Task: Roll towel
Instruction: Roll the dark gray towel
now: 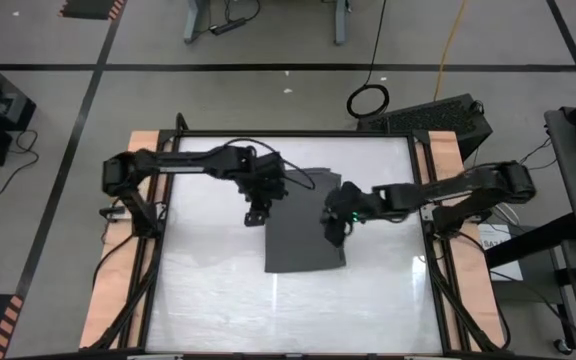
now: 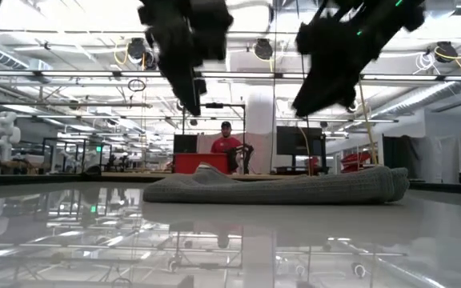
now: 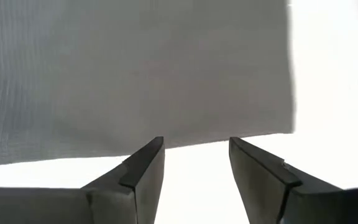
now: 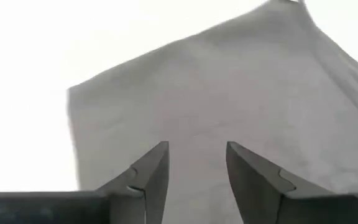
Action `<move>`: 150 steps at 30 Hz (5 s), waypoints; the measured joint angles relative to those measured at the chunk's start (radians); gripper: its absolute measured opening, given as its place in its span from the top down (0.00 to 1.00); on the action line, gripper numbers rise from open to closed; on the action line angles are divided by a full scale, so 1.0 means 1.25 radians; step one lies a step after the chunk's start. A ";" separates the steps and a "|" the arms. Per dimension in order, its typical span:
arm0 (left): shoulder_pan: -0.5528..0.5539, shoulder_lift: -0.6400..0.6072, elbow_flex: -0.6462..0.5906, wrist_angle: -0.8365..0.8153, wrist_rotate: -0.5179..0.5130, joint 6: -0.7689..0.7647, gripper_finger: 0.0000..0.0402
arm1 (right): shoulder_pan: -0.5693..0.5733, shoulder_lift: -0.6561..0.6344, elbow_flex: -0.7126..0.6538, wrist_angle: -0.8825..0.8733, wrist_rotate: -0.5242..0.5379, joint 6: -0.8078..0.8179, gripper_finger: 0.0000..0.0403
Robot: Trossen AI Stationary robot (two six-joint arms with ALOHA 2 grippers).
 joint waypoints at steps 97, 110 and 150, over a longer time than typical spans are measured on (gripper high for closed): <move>-0.230 0.013 -0.553 0.962 0.255 -0.848 0.99 | 0.138 0.174 -0.056 0.037 -0.426 0.181 1.00; -0.213 0.013 -0.553 0.917 0.250 -0.869 1.00 | 0.085 0.174 -0.136 0.149 -0.467 0.208 0.89; -0.161 0.011 -0.554 1.098 0.291 -1.036 1.00 | 0.356 0.277 -0.057 0.228 0.042 0.013 0.51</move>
